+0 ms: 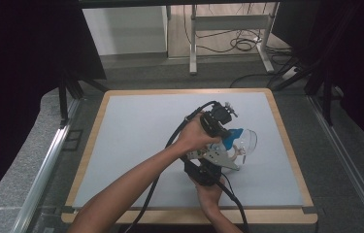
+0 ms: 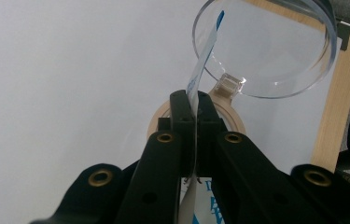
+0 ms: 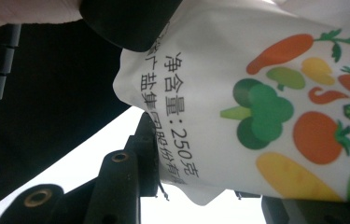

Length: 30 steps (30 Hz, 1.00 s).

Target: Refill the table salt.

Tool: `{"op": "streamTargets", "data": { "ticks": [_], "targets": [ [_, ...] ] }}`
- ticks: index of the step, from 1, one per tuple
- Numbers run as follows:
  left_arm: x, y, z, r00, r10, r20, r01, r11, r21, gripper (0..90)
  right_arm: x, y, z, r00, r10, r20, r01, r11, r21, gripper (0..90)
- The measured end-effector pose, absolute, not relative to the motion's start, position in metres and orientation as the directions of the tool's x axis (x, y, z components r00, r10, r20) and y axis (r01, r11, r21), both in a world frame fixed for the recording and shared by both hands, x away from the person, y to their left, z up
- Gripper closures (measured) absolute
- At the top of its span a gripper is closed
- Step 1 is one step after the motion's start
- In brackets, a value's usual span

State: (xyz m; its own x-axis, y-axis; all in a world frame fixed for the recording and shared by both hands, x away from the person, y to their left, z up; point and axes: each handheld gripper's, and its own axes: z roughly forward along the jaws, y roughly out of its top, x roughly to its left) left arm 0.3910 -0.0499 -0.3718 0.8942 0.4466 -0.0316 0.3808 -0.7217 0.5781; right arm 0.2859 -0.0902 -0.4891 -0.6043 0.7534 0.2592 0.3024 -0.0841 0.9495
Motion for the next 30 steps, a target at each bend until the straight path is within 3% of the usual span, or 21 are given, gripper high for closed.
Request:
{"op": "streamTargets", "data": {
  "ticks": [30],
  "targets": [
    [0.3913, -0.0507, -0.3721, 0.894, 0.446, -0.03, 0.381, -0.725, 0.574, 90.0, 0.2867, -0.0908, -0.4884, -0.603, 0.756, 0.256, 0.299, -0.083, 0.95, 61.1]
  ]
}}
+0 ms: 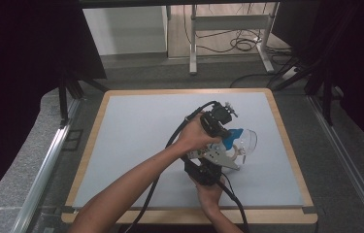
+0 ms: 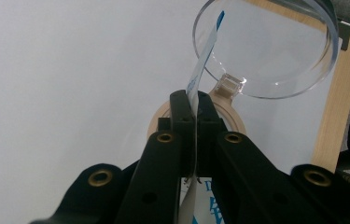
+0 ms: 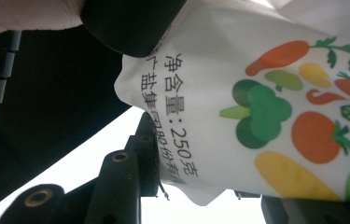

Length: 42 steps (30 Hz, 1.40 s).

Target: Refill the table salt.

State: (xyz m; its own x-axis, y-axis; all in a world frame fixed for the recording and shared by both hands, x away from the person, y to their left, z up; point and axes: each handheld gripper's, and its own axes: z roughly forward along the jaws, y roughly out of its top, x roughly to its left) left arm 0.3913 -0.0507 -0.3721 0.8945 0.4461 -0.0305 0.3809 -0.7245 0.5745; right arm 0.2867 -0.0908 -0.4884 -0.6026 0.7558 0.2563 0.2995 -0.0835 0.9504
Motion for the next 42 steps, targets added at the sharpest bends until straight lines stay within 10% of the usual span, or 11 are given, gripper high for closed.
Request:
{"op": "streamTargets", "data": {
  "ticks": [42],
  "targets": [
    [0.3903, -0.0548, -0.3728, 0.896, 0.444, -0.022, 0.376, -0.73, 0.571, 90.0, 0.2883, -0.0914, -0.4871, -0.592, 0.758, 0.275, 0.294, -0.115, 0.949, 61.5]
  ]
}}
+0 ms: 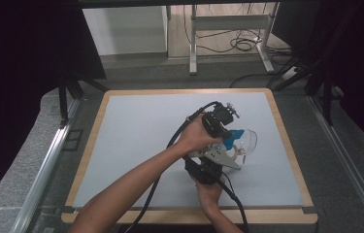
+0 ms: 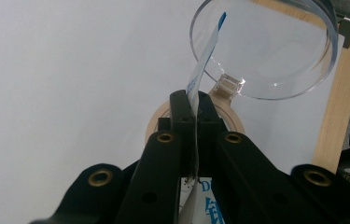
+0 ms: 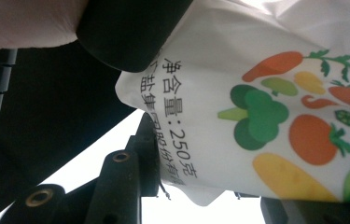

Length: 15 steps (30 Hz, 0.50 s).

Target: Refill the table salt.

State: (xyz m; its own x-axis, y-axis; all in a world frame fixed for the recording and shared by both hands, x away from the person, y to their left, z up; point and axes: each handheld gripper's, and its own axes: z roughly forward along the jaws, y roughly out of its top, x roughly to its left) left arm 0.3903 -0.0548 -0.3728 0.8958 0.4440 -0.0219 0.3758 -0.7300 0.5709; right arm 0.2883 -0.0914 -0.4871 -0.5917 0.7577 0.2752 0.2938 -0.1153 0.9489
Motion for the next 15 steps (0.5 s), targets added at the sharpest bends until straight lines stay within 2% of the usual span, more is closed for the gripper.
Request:
{"op": "streamTargets", "data": {
  "ticks": [15],
  "targets": [
    [0.3902, -0.0545, -0.3729, 0.896, 0.443, -0.023, 0.377, -0.734, 0.565, 90.0, 0.2887, -0.0909, -0.4874, -0.592, 0.757, 0.278, 0.294, -0.118, 0.949, 61.6]
  ]
}}
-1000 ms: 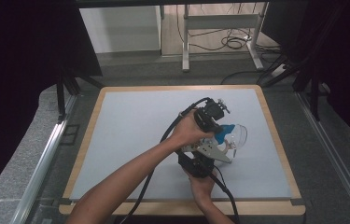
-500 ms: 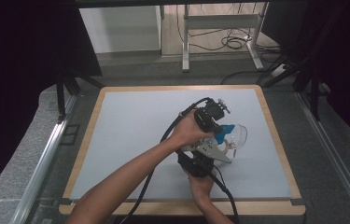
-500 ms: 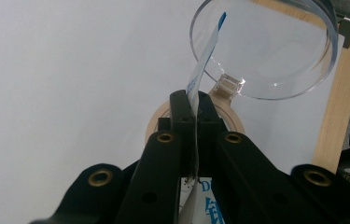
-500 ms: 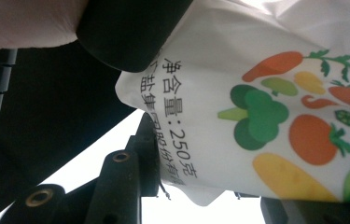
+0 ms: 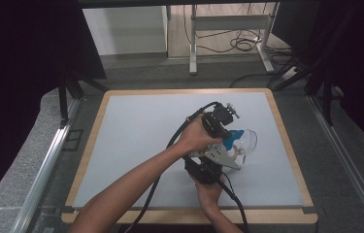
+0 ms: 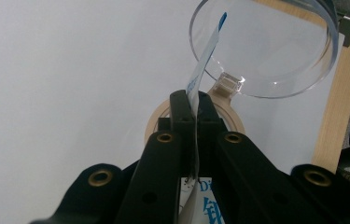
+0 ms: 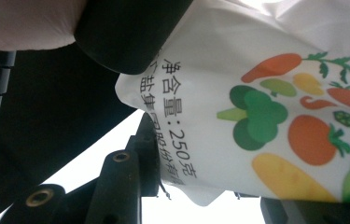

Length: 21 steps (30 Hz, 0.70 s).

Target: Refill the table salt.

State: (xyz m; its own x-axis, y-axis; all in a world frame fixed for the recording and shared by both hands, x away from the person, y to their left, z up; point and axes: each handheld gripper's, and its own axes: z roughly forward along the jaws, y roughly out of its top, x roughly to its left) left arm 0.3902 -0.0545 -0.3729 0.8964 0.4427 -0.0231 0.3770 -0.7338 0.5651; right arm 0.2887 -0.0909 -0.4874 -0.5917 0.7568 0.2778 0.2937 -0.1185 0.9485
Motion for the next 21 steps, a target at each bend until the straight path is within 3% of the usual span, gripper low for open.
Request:
{"op": "streamTargets", "data": {
  "ticks": [21],
  "targets": [
    [0.39, -0.0541, -0.3724, 0.897, 0.441, -0.025, 0.377, -0.734, 0.565, 90.0, 0.2888, -0.0916, -0.487, -0.595, 0.756, 0.272, 0.29, -0.114, 0.95, 61.8]
  ]
}}
